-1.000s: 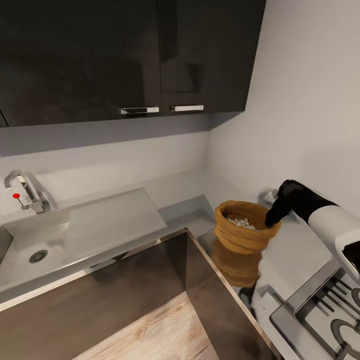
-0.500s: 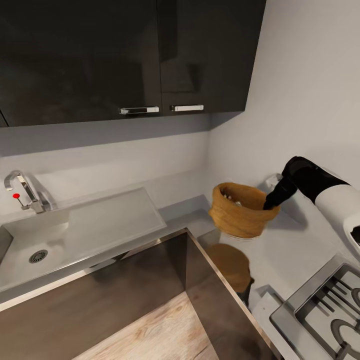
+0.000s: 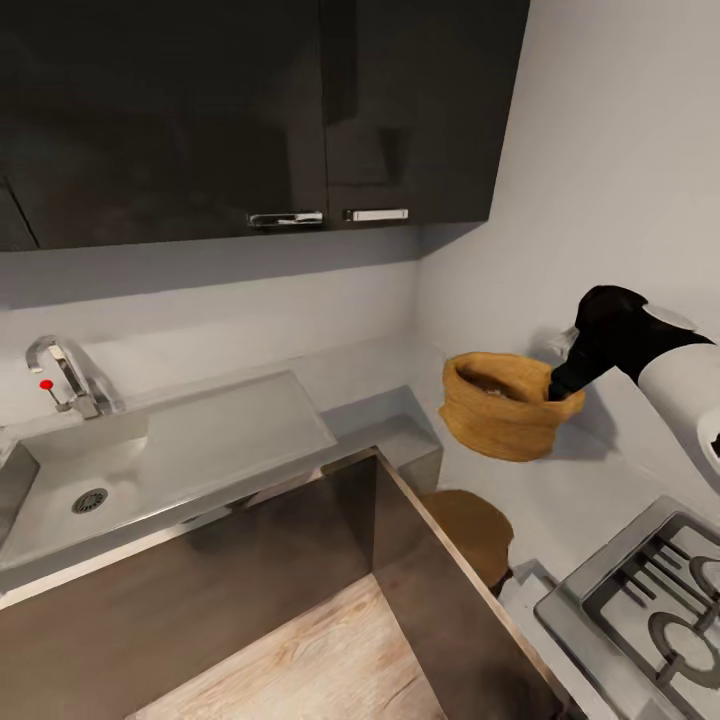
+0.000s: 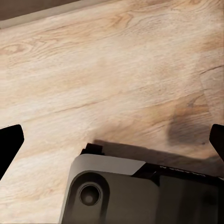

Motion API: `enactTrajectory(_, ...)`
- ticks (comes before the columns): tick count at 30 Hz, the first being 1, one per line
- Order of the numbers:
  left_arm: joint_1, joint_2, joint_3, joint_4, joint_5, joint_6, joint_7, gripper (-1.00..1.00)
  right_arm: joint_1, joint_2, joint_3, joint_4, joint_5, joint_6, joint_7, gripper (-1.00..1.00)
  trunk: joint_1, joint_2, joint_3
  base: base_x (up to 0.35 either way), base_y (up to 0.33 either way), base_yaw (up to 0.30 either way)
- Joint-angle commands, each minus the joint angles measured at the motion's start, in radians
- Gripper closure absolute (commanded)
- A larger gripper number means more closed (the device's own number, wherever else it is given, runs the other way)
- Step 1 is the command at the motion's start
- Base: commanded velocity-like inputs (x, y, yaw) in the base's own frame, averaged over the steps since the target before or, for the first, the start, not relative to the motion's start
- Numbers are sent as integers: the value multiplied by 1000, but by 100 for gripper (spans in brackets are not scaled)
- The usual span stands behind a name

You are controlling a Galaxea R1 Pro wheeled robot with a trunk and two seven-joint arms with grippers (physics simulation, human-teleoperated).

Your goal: In the kitchen, take the popcorn bag from the countertop, put it into the microwave, and heat it until the popcorn is cooked so the cooked popcorn ends up inside the bag.

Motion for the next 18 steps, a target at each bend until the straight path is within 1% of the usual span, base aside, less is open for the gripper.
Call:
enactTrajectory(1,-1,0,1,1,2,-3,1,-100,-1,0,2,-2,6,7,10,100,0,-2,-2,-337,130,0)
enactTrajectory(7,-1,0,1,1,2,-3,1,-100,0,1,-6,-4,6,6,9,100,0,-2,-2,-331,185,0)
enactTrajectory(18,-1,-1,1,1,2,-3,0,-100,4,4,-6,-4,5,8,9,100,0,-2,-2,-297,241,-6)
